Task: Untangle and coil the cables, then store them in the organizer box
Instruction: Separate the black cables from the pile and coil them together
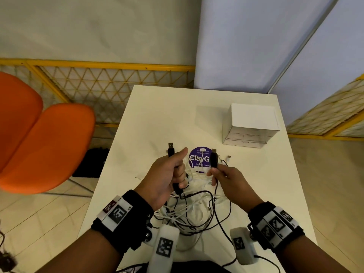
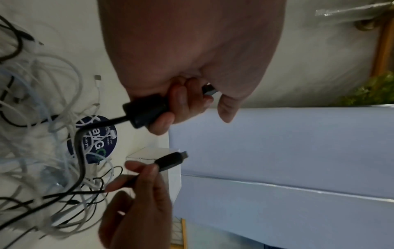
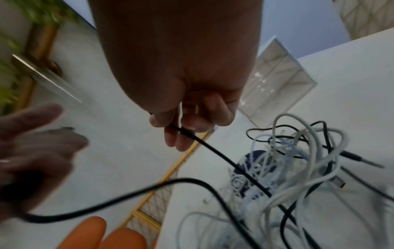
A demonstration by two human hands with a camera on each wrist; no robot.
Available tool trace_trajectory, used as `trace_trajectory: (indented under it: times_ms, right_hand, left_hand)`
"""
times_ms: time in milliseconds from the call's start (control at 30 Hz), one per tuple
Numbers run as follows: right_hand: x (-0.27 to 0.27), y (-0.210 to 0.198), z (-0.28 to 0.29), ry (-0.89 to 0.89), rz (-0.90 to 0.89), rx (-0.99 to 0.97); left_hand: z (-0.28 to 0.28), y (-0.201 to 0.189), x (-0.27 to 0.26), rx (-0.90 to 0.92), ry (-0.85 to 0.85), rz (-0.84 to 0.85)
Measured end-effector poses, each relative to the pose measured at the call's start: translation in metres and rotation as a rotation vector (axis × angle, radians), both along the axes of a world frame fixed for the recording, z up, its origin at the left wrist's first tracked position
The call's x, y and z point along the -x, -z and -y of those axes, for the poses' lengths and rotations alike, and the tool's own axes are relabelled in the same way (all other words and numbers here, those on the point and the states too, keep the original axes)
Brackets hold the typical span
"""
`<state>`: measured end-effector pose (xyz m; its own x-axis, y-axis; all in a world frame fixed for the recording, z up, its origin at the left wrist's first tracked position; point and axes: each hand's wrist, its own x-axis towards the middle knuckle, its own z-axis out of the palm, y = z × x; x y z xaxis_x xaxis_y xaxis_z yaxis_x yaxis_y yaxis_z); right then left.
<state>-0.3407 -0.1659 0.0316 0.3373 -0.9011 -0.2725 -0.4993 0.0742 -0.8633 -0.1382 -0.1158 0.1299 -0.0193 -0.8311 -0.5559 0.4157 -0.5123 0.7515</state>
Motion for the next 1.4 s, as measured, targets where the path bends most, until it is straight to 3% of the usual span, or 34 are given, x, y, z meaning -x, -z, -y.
trace_trajectory:
  times_ms: [200,333,533,700,800,933,1000,1400]
  right_hand:
    - [-0.017,-0.066,-0.018,-0.065,0.136,0.141]
    - [-0.024,-0.093,-0.026,-0.159,0.114,0.230]
    - [-0.030,-0.106,-0.042,-0.226,0.044,0.248]
    - [-0.028,-0.091,-0.048,-0.256,0.006,0.255]
    - [-0.022,-0.072,-0.048,-0.275,-0.010,0.264]
    - [-0.013,-0.031,-0.049,-0.282,-0.047,0.184]
    - [-0.008,-0.012,-0.050,-0.270,-0.063,0.154]
    - [0.001,0.035,-0.042,-0.171,-0.079,0.062]
  left_hand:
    - [0.003,-0.002,0.019,0.142,0.053,0.145]
    - [0.003,-0.009,0.027,0.264,0.176,0.241]
    - [0.005,-0.027,0.032,0.153,0.360,0.563]
    - [0.002,-0.027,0.025,0.148,0.272,0.700]
    - [0.003,-0.034,0.015,0.184,0.171,0.604]
    - [0.003,-0.060,0.005,0.240,-0.038,0.251]
    - [0.001,-0.072,-0.002,0.246,-0.088,0.171]
    - [-0.014,-0.123,-0.017,0.233,-0.033,-0.114]
